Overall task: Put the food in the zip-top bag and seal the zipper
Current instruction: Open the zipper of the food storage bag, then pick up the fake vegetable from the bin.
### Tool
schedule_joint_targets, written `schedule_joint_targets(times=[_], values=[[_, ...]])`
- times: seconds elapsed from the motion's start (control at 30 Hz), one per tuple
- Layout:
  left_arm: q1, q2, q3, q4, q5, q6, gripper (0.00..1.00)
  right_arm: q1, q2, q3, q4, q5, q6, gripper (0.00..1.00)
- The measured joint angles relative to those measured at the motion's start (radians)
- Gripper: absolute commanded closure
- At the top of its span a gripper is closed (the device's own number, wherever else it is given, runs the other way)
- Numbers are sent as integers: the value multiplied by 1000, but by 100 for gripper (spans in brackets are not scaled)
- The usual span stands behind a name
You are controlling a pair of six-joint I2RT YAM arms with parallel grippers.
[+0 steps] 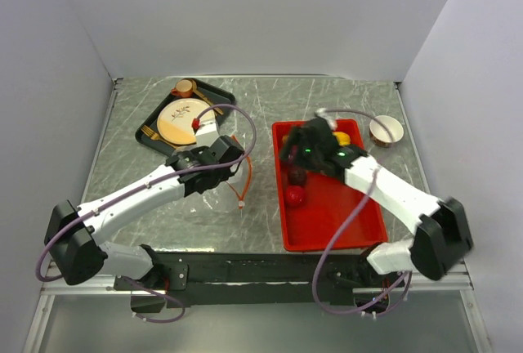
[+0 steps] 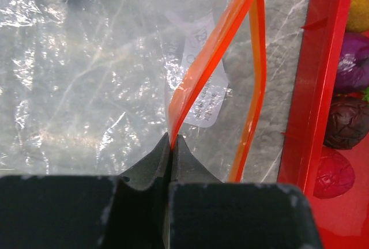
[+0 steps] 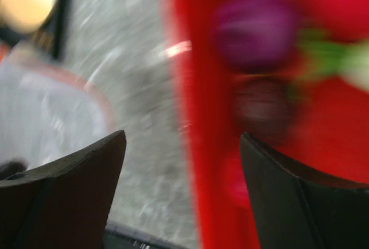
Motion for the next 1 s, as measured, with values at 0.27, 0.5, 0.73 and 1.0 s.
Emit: schedule_joint_targets(times=[0.27,0.5,0.73,1.0], values=[[0,-5,-19,45,26,25,99,-186,-158,-66,-140,125,38,0],[0,-5,-19,63,42,52,99,-226,-53,-41,-197,130,27,0],[0,-21,-19,73,50,75,99,-327,-66,-99,-180,114,85,0],[0,-33,-19,86,67,86,99,-445,-9,-138,-119,68,145,4]])
